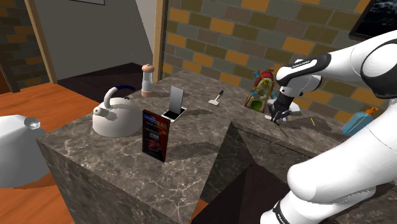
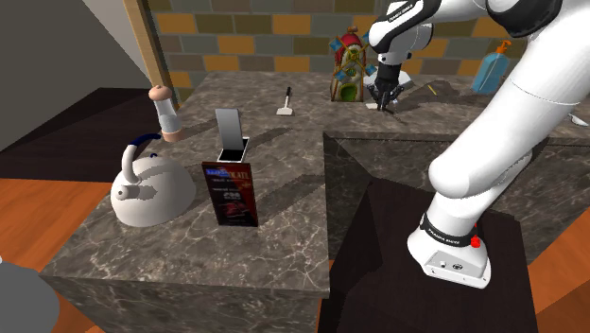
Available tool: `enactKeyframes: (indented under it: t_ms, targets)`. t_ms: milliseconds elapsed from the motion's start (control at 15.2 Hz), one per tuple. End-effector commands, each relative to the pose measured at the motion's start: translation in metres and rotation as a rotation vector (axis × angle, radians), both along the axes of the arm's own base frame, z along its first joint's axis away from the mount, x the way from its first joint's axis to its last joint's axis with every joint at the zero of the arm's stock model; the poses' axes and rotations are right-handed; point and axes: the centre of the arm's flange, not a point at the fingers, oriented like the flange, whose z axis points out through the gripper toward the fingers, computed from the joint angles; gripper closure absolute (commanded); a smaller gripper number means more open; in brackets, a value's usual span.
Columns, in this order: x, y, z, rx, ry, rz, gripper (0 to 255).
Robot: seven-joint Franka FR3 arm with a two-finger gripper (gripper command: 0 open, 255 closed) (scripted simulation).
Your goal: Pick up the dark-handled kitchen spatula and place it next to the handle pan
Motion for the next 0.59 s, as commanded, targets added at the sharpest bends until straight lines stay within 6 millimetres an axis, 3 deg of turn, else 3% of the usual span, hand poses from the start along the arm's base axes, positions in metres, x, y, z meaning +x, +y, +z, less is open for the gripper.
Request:
enactKeyframes:
  t_ms: [0,264,528]
  targets:
    - [0.0,0.001,-0.012,0.0,0.0,0.0,255]
    - [0.0,0.001,-0.03,0.0,0.0,0.0,255]
    - [0.0,0.001,-0.03,0.0,0.0,0.0,255]
